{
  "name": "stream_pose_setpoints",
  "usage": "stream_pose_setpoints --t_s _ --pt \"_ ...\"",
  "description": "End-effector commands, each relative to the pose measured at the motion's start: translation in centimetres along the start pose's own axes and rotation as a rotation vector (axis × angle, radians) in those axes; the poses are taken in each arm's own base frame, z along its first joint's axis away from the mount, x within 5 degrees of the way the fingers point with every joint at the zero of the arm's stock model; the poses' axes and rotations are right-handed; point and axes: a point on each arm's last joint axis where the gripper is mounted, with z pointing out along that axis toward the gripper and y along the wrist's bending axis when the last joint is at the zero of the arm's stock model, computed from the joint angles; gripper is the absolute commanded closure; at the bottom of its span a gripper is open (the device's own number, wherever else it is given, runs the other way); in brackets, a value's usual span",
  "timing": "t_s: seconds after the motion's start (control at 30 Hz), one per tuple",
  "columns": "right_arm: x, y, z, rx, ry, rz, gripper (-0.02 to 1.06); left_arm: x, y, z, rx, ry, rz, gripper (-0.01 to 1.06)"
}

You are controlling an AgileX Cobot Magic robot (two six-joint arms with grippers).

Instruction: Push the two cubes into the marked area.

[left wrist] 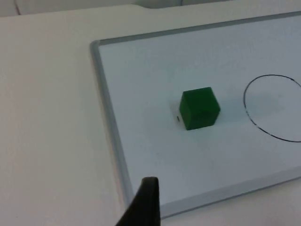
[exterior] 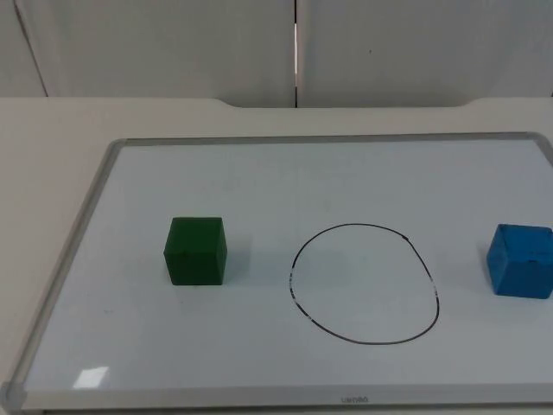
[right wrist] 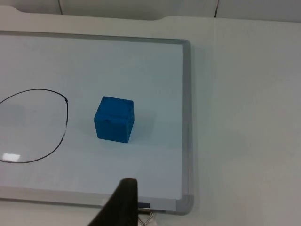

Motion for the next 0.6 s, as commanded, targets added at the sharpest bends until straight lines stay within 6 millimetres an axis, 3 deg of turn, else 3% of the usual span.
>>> stream_pose_setpoints --t_s 0.0,0.1,0.13,0.27,0.3,0.4,0.57 --pt "0.0 0.0 0.0 0.006 -0.005 -0.005 -0.01 -0.8 -0.5 0.5 0.071 -0.011 0.005 0.20" --pt "0.0 0.0 0.0 0.006 -0.005 -0.005 -0.01 -1.8 -0.7 1.6 0.140 -0.007 -0.003 0.33" --pt "0.0 0.0 0.0 0.006 -0.005 -0.005 -0.01 -1.8 -0.7 1.6 0.140 -0.007 -0.003 0.33" --pt "0.0 0.0 0.0 0.006 -0.005 -0.005 -0.01 -3.3 -1.3 3.0 0.257 -0.038 0.049 0.73" --pt "0.0 0.0 0.0 0.006 -0.005 -0.005 -0.01 -3.3 -1.3 3.0 0.257 -0.038 0.049 0.73" --pt "0.0 0.0 0.0 0.006 -0.005 -0.005 -0.01 -4.6 -1.7 4.5 0.358 -0.068 0.046 0.94" --pt "0.0 0.0 0.0 0.006 -0.005 -0.005 -0.01 -5.7 -1.5 7.0 0.416 -0.049 0.032 1.05"
